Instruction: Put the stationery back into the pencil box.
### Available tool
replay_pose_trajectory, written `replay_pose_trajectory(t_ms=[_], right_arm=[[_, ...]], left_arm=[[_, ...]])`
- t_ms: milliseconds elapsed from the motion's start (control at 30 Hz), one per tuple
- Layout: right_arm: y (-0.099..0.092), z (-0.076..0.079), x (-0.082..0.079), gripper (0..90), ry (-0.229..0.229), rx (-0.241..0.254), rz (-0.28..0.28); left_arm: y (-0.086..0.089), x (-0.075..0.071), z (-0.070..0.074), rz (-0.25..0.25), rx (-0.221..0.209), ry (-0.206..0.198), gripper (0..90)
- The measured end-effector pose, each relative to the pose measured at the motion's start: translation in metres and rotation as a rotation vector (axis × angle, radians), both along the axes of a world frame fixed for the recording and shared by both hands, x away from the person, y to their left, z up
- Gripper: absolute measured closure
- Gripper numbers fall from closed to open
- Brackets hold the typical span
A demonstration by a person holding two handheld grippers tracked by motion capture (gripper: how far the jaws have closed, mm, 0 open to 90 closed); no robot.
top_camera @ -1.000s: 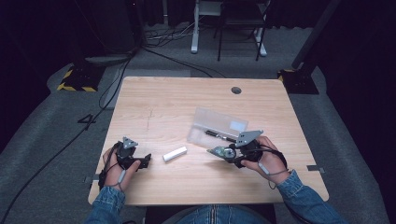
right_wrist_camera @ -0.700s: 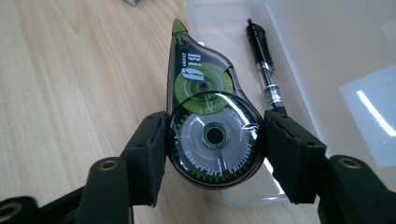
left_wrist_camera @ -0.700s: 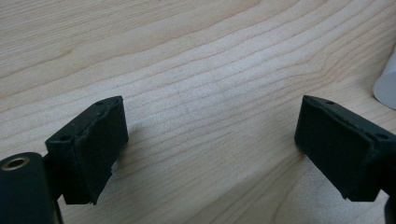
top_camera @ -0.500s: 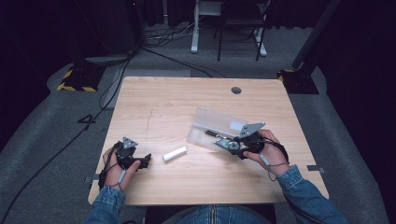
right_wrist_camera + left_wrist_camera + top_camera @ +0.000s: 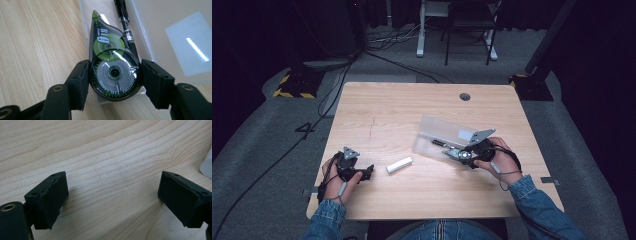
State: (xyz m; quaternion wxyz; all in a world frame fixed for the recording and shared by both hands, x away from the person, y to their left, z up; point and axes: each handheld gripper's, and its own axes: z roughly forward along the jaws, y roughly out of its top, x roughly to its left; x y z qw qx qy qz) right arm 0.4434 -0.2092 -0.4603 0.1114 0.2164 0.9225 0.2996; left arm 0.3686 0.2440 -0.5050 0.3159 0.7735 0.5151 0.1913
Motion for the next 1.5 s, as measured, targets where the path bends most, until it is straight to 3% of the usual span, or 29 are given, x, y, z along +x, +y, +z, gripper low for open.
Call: replay_pose_trajectory(t_ms=[533, 1100, 1500], right_arm=[[-0.002, -0.005, 0.005, 42.4, 0.018, 0.017, 0.012], [-0.001, -0.008, 0.006, 42.2, 0.031, 0.057, -0.013], [-0.001, -0.01, 0.007, 39.9, 0.042, 0.057, -0.021]], left_arm=[[0.0, 0.0, 0.0, 0.0, 0.0, 0.0, 9.8], [0.0, 0.0, 0.0, 0.0, 0.001, -0.001, 9.8], [0.0, 0.0, 0.0, 0.0, 0.001, -0.001, 9.8]])
